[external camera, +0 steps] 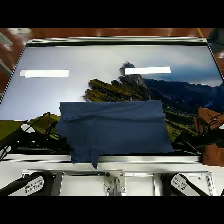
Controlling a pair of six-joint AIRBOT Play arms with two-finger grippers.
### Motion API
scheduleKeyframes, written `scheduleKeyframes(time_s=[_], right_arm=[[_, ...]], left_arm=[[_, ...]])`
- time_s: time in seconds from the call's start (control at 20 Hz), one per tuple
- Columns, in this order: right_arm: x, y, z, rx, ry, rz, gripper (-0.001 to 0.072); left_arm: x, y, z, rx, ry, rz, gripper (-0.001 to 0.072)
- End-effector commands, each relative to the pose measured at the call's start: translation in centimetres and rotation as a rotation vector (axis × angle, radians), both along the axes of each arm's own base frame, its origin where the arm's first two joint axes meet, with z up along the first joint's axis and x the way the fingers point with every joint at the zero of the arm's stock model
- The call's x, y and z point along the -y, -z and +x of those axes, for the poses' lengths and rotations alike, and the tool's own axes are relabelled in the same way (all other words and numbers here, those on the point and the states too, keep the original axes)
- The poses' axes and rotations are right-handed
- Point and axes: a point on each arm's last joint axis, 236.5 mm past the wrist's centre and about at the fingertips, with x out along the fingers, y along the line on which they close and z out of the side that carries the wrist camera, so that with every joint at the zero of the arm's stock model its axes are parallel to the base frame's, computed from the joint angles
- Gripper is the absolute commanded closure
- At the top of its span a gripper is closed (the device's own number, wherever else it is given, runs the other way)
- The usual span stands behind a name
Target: Fold the shirts.
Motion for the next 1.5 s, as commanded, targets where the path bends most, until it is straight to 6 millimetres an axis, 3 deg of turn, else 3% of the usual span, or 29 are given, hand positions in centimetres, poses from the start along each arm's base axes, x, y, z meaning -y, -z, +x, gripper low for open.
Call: scheduleKeyframes(time_s=[0.0,0.15,0.45,0.55,0.6,0.65,0.7,0.85,1.0,1.05,1.1,1.2,1.35,1.45], right_arm=[[-0.6,1.8,-0.8,-0.037,0.020,0.020,0.0042],[-2.1,2.6,-0.6,-0.066,0.031,0.115,0.0043],[-2.5,3.7,0.5,-0.055,0.080,0.140,0.0048],[-2.1,3.9,1.1,-0.040,0.110,0.120,0.0165],[-2.2,3.9,1.3,-0.034,0.120,0.126,0.0168],[-2.4,3.8,1.4,-0.033,0.124,0.135,0.0231],[-2.7,3.6,1.4,-0.034,0.123,0.147,0.0361],[-4.8,2.7,0.6,-0.035,-0.007,0.215,0.0388],[-6.9,2.3,-0.1,-0.060,-0.151,0.225,0.0649],[-7.4,1.9,0.4,-0.051,-0.174,0.228,0.0650],[-7.8,1.1,1.2,-0.024,-0.193,0.236,0.0651],[-7.7,-1.4,4.9,0.115,-0.214,0.221,0.0651],[-3.9,-5.8,12.9,0.359,-0.097,0.036,0.0652],[-3.0,-7.8,16.4,0.468,-0.071,-0.028,0.0652]], left_arm=[[0.6,-1.5,1.3,0.062,-0.020,-0.028,0.0674],[1.0,-2.8,2.1,0.098,-0.028,-0.052,0.0674],[1.0,-3.1,2.3,0.121,-0.028,-0.047,0.0674],[1.0,-3.1,2.4,0.123,-0.028,-0.047,0.0674],[0.9,-3.1,2.4,0.124,-0.029,-0.046,0.0674],[0.9,-3.2,2.6,0.129,-0.029,-0.045,0.0674],[0.8,-3.2,3.0,0.141,-0.033,-0.039,0.0674],[0.1,-3.6,5.1,0.207,-0.057,-0.008,0.0674],[0.0,-3.8,5.8,0.230,-0.060,0.000,0.0675],[-0.1,-3.9,5.9,0.238,-0.051,-0.001,0.0674],[-0.1,-4.3,6.3,0.255,-0.044,-0.001,0.0675],[-0.3,-6.4,8.3,0.343,-0.026,0.004,0.0675],[-0.9,-11.3,11.8,0.531,0.020,0.023,0.0675],[-2.1,-13.1,13.7,0.586,-0.013,0.044,0.0675]])
